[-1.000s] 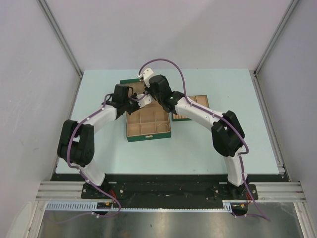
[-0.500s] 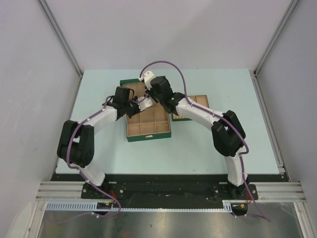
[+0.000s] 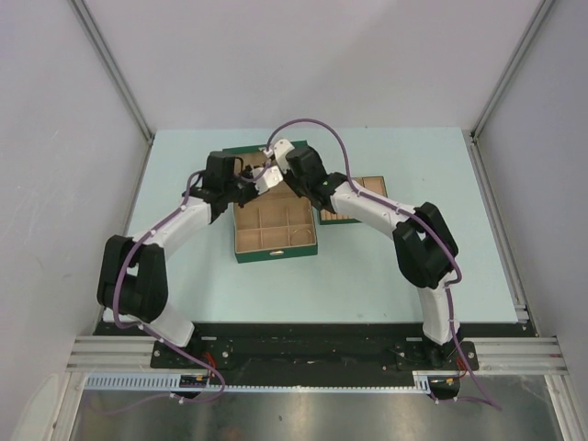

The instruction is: Organize the mixed jewelry

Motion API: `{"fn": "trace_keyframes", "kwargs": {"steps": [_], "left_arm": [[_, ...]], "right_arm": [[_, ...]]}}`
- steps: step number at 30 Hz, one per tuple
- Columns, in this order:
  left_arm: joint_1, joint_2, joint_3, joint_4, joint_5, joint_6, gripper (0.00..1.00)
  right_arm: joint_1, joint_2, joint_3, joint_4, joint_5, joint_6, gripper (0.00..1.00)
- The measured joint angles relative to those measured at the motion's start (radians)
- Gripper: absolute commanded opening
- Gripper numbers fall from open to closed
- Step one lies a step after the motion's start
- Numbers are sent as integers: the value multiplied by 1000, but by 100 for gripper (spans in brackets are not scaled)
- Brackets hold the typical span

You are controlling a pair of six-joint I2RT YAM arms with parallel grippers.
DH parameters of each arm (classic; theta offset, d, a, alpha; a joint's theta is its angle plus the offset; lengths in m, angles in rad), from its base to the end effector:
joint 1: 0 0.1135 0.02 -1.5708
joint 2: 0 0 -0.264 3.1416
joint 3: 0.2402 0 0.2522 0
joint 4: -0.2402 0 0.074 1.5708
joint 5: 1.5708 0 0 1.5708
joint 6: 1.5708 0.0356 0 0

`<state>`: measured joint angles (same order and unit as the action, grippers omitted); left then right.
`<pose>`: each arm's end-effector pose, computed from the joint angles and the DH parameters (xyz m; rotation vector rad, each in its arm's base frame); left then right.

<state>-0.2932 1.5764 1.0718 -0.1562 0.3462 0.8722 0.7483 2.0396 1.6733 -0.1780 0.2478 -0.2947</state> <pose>0.3314 -0.1127 0.2456 1.3547 1.7168 -0.0608 0.3594 0.3218 0.2611 -0.9147 1.8867 0.0113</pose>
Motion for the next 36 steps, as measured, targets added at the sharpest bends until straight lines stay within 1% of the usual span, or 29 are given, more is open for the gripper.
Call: {"fn": "trace_keyframes", "kwargs": {"steps": [5, 10, 15, 26, 36], "left_arm": [[7, 0, 22, 62, -2, -8, 35], [8, 3, 22, 73, -2, -7, 36], [13, 15, 22, 86, 1, -15, 36], [42, 49, 33, 89, 37, -44, 43], [42, 114, 85, 74, 49, -40, 46]], "right_arm": [[0, 0, -24, -49, -7, -6, 30], [-7, 0, -24, -50, -24, -1, 29], [-40, -7, -27, -56, -45, 16, 29], [-108, -162, -101, -91, -74, 32, 29], [-133, -191, -115, -94, -100, 41, 29]]}}
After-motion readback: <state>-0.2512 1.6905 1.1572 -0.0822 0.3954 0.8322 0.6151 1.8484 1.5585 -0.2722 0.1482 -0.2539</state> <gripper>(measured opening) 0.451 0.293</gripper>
